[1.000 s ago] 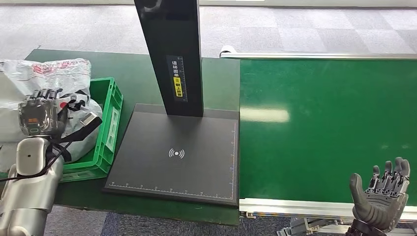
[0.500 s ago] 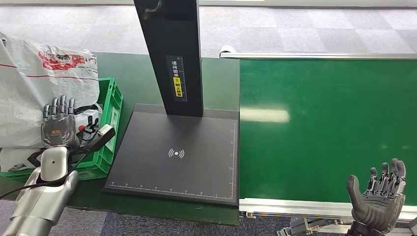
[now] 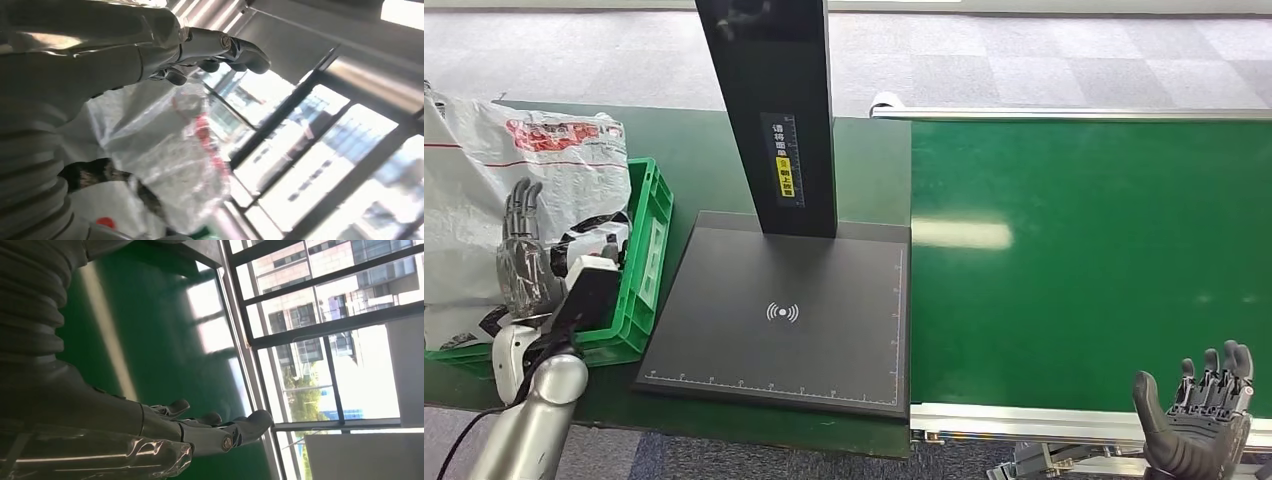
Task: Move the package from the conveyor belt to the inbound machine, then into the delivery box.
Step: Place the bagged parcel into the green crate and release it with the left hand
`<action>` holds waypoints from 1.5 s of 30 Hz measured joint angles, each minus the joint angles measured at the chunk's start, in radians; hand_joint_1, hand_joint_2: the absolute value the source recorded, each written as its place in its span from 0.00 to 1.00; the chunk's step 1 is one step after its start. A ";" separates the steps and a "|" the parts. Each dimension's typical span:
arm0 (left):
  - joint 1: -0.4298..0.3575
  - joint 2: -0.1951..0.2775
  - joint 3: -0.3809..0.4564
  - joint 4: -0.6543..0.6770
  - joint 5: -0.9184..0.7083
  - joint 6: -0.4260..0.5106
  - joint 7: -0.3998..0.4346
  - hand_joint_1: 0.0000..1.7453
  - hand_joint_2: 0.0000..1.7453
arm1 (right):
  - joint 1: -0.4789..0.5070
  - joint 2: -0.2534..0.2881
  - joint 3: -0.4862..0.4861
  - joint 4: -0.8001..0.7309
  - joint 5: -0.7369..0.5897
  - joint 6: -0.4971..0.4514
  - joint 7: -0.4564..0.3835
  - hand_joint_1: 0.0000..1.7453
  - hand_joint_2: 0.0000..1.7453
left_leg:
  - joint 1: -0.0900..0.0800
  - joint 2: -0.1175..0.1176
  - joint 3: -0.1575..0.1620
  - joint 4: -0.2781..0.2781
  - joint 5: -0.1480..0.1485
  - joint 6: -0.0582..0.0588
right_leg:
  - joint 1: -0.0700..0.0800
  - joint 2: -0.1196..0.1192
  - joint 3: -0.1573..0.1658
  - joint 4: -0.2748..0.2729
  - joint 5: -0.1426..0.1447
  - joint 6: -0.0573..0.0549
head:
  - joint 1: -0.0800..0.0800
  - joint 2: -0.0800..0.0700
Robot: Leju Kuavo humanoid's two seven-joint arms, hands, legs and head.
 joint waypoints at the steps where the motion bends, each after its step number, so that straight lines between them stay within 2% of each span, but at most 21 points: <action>1: 0.019 -0.016 -0.004 -0.046 0.114 -0.005 -0.079 0.00 1.00 | 0.002 0.003 -0.002 -0.002 0.003 0.003 0.000 0.00 1.00 | 0.000 0.000 0.000 0.000 0.000 0.000 | 0.000 0.000 0.000 0.000 0.000 0.000 | 0.000 0.000; 3: 0.059 -0.044 -0.020 -0.142 0.328 -0.057 -0.211 0.00 1.00 | 0.005 0.007 -0.003 -0.002 0.006 0.009 -0.001 0.00 1.00 | 0.000 0.000 0.000 0.000 0.000 0.000 | 0.000 0.000 0.000 0.000 0.000 0.000 | 0.000 0.000; 5: 0.094 -0.067 -0.038 -0.222 0.435 -0.103 -0.273 0.00 1.00 | 0.004 0.007 -0.004 -0.002 0.007 0.013 -0.003 0.00 1.00 | 0.000 0.000 0.000 0.000 -0.001 0.001 | 0.000 0.000 0.000 -0.001 0.000 0.000 | 0.000 0.000; 12: 0.138 -0.099 -0.062 -0.342 0.472 -0.128 -0.296 0.00 1.00 | 0.004 0.008 -0.004 -0.002 0.008 0.016 -0.005 0.00 1.00 | 0.000 0.000 0.001 0.000 -0.001 0.000 | 0.000 0.000 0.001 0.000 0.000 0.000 | 0.000 0.000; 14: 0.143 -0.105 -0.066 -0.357 0.519 -0.170 -0.312 0.00 1.00 | 0.004 0.007 -0.003 -0.002 0.016 0.022 -0.008 0.00 1.00 | 0.000 0.000 0.001 0.000 0.000 0.000 | 0.000 0.000 0.001 0.000 0.000 0.000 | 0.000 0.000; 16: 0.157 -0.117 -0.080 -0.375 0.642 -0.307 -0.304 0.00 1.00 | 0.004 0.004 0.007 -0.002 0.052 0.059 -0.026 0.00 1.00 | 0.000 0.000 0.001 0.000 0.000 0.000 | 0.000 0.000 0.001 0.000 0.000 0.000 | 0.000 0.000; 18: 0.177 -0.141 -0.122 -0.373 0.765 -0.553 -0.247 0.00 1.00 | -0.002 -0.003 0.041 0.008 0.106 0.132 -0.054 0.00 1.00 | 0.000 0.000 0.000 0.000 -0.001 0.001 | 0.000 0.000 0.001 0.000 0.000 0.000 | 0.000 0.000; 20: 0.188 -0.177 -0.192 -0.305 0.785 -0.773 -0.185 0.00 1.00 | -0.020 -0.008 0.100 0.039 0.144 0.184 -0.076 0.00 1.00 | -0.001 0.000 0.000 0.000 -0.001 0.001 | -0.001 -0.001 0.002 -0.001 0.000 0.000 | 0.000 0.000; 22: 0.182 -0.223 -0.262 -0.156 0.762 -0.852 -0.173 0.00 1.00 | -0.045 -0.008 0.172 0.099 0.154 0.192 -0.098 0.00 1.00 | -0.002 0.000 0.001 0.000 -0.001 0.001 | -0.002 0.000 0.002 -0.001 0.000 0.001 | 0.000 0.000; 27: 0.125 -0.313 -0.340 0.338 0.745 -0.864 -0.312 0.00 1.00 | -0.102 -0.009 0.328 0.305 0.149 0.161 -0.152 0.00 1.00 | -0.002 0.000 0.002 0.000 -0.001 0.001 | -0.002 0.000 0.002 -0.001 0.001 0.001 | 0.000 0.000; 30: 0.108 -0.339 -0.343 0.484 0.747 -0.882 -0.345 0.00 1.00 | -0.111 -0.009 0.379 0.389 0.152 0.156 -0.173 0.00 1.00 | -0.002 -0.001 0.001 0.000 -0.001 0.001 | -0.001 -0.001 0.001 -0.001 0.001 0.001 | 0.000 0.000; 36: 0.101 -0.354 -0.338 0.492 0.717 -0.876 -0.284 0.00 1.00 | -0.123 -0.008 0.410 0.435 0.172 0.182 -0.155 0.00 1.00 | -0.002 -0.002 0.000 -0.001 -0.001 0.001 | -0.001 -0.002 0.002 -0.001 0.000 0.001 | 0.000 0.000; 45: 0.119 -0.362 -0.334 0.458 0.664 -0.832 -0.276 0.00 1.00 | -0.143 0.002 0.413 0.475 0.184 0.202 -0.149 0.00 1.00 | -0.002 -0.002 0.002 0.000 0.000 0.002 | -0.002 -0.002 0.003 -0.001 0.000 0.002 | 0.000 0.000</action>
